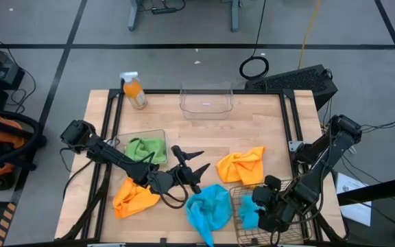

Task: Sort microfiber towel by color & place in baskets
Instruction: Put the top blue microfiber towel into the wire basket, then put the blue microfiber towel into the wire basket

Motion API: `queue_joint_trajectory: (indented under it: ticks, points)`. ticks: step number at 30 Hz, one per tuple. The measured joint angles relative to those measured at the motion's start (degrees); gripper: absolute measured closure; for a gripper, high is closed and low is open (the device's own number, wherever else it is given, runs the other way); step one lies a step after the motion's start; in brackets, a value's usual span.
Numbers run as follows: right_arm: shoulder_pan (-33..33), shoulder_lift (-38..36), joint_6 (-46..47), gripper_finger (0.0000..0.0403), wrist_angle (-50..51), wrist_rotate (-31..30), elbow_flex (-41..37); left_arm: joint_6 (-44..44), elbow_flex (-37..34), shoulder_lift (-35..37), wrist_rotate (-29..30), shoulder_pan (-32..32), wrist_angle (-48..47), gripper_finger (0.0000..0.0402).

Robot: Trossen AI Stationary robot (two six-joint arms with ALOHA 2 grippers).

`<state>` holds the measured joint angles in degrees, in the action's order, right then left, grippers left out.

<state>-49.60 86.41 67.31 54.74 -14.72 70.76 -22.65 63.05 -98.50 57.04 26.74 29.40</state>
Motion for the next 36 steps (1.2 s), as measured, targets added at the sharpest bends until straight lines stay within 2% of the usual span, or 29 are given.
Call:
queue_joint_trajectory:
  ticks: [9,24,29,36]
  points:
    - [-0.1,0.0,0.5,0.0128,0.0,3.1,0.0,1.3,0.0,0.0,0.0,0.0,-0.2,0.0159]
    - [0.0,-3.6,2.1,0.0127,1.9,4.3,0.0,1.4,0.0,0.0,-0.5,0.0,-0.5,0.0159]
    - [0.0,-4.7,2.5,0.0127,2.0,4.2,0.0,3.4,0.0,0.0,-3.6,-0.1,-0.9,0.0159]
    - [0.4,-5.5,1.7,0.0127,5.3,3.0,0.0,8.5,0.0,0.0,-10.9,-0.1,-6.8,0.0159]
